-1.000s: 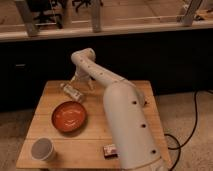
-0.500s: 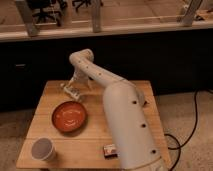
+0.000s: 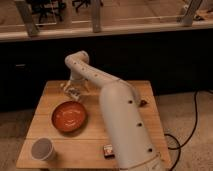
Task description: Place the bottle in the ceramic bowl
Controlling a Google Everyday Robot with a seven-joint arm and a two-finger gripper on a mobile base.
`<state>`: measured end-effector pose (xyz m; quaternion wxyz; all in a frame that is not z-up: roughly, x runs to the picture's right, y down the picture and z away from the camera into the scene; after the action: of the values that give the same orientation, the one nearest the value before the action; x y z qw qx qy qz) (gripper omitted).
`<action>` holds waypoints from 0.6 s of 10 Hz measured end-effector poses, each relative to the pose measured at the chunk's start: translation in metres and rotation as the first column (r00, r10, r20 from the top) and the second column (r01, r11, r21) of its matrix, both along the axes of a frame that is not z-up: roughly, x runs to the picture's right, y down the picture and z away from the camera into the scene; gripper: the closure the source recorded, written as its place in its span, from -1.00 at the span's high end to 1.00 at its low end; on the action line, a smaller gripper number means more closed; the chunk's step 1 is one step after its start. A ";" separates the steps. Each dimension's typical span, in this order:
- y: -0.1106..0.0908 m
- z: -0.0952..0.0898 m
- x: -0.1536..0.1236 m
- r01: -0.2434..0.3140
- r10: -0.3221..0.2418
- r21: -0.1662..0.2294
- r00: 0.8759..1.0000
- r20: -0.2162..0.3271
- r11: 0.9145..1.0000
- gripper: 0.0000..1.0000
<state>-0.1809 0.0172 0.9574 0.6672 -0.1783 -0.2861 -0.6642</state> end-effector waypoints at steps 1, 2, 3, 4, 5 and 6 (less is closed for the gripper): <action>0.003 0.000 -0.004 0.021 -0.021 0.001 1.000 0.005 1.000 0.60; 0.005 0.000 -0.007 0.040 -0.040 0.002 0.999 0.010 0.999 0.60; 0.008 0.000 -0.009 0.065 -0.065 0.003 0.998 0.007 0.998 0.60; 0.010 0.001 -0.009 0.082 -0.082 0.003 0.997 0.001 0.997 0.60; 0.012 0.002 -0.010 0.097 -0.097 0.005 0.995 -0.005 0.995 0.60; 0.013 0.003 -0.011 0.113 -0.113 0.007 0.993 -0.014 0.994 0.60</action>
<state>-0.1915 0.0305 0.9608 0.6310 -0.1962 -0.2686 -0.7008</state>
